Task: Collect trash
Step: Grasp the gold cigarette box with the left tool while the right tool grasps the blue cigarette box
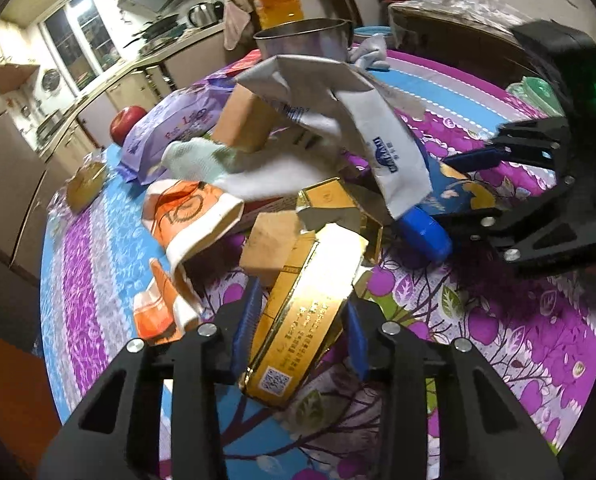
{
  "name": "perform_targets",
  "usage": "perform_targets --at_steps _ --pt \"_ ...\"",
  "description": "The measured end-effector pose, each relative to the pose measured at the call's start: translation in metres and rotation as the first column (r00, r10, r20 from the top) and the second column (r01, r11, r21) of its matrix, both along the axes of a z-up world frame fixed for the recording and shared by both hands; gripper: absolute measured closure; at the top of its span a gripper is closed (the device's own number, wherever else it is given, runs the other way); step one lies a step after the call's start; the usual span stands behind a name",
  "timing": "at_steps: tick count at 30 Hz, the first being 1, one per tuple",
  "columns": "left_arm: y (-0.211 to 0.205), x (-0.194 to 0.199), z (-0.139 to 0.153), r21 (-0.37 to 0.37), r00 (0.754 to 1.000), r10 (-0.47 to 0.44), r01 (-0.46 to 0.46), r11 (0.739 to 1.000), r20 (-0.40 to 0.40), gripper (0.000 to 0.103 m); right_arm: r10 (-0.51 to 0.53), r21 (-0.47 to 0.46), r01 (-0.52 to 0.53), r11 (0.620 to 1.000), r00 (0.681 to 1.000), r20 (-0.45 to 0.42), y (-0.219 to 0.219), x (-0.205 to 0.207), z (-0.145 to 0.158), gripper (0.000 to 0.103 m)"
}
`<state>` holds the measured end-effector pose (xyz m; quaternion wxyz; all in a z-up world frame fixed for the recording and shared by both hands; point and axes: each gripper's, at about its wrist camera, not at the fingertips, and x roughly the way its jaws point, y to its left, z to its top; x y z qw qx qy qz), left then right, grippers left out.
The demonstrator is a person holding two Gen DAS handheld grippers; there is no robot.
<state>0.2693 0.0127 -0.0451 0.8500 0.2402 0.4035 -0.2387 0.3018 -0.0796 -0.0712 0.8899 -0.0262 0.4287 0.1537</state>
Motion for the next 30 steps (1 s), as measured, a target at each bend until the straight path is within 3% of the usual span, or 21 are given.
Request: perform_targets --at_steps 7,8,11,15,17,19,21,23,27,28,29,30 --pt "0.007 -0.024 0.009 -0.071 0.995 0.092 -0.089 0.993 0.041 0.075 -0.036 0.031 0.033 0.999 0.994 0.104 -0.025 -0.050 0.015 0.045" --pt "0.007 -0.032 0.012 -0.085 0.993 0.108 -0.103 0.991 0.054 0.075 -0.043 0.027 0.040 0.999 0.991 0.126 -0.026 -0.058 0.019 0.083" --pt "0.007 -0.047 0.019 -0.121 0.985 0.151 -0.141 0.983 0.079 0.075 -0.063 0.027 0.059 0.998 0.980 0.188 -0.030 -0.084 0.030 0.088" --pt "0.009 -0.067 0.021 -0.171 0.974 0.210 -0.193 0.966 0.086 0.075 -0.066 0.032 0.061 0.998 0.983 0.171 -0.036 -0.094 0.025 0.088" --pt "0.011 -0.075 0.019 -0.183 0.969 0.233 -0.215 0.959 0.085 0.075 -0.055 0.046 0.049 0.998 0.988 0.146 -0.043 -0.093 0.022 0.074" --pt "0.015 -0.081 0.018 -0.206 0.966 0.246 -0.227 0.952 0.074 0.075 -0.035 0.071 0.027 0.997 0.993 0.111 -0.048 -0.093 0.021 0.071" --pt "0.020 -0.082 0.017 -0.222 0.964 0.258 -0.239 0.945 0.061 0.075 -0.020 0.064 0.015 0.998 0.997 0.080 -0.046 -0.090 0.019 0.056" --pt "0.023 -0.083 0.017 -0.240 0.960 0.277 -0.258 0.936 0.047 0.075 -0.027 0.040 0.023 0.999 0.994 0.105 -0.044 -0.090 0.022 0.010" --pt "0.025 -0.086 0.013 -0.277 0.955 0.295 -0.279 0.920 0.017 0.075 -0.019 -0.031 0.021 0.999 0.997 0.079 -0.027 -0.082 0.012 0.010" --pt "0.024 -0.086 0.011 -0.275 0.954 0.299 -0.285 0.918 0.012 0.075 -0.022 -0.063 0.026 0.998 0.997 0.069 -0.024 -0.079 0.006 0.018" --pt "0.022 -0.086 0.009 -0.272 0.953 0.302 -0.288 0.918 0.008 0.075 -0.029 -0.083 0.033 0.996 0.998 0.047 -0.023 -0.073 0.001 0.040" --pt "0.021 -0.088 0.007 -0.268 0.952 0.307 -0.293 0.918 0.011 0.075 -0.033 -0.086 0.037 0.996 0.998 0.046 -0.022 -0.071 0.000 0.045"
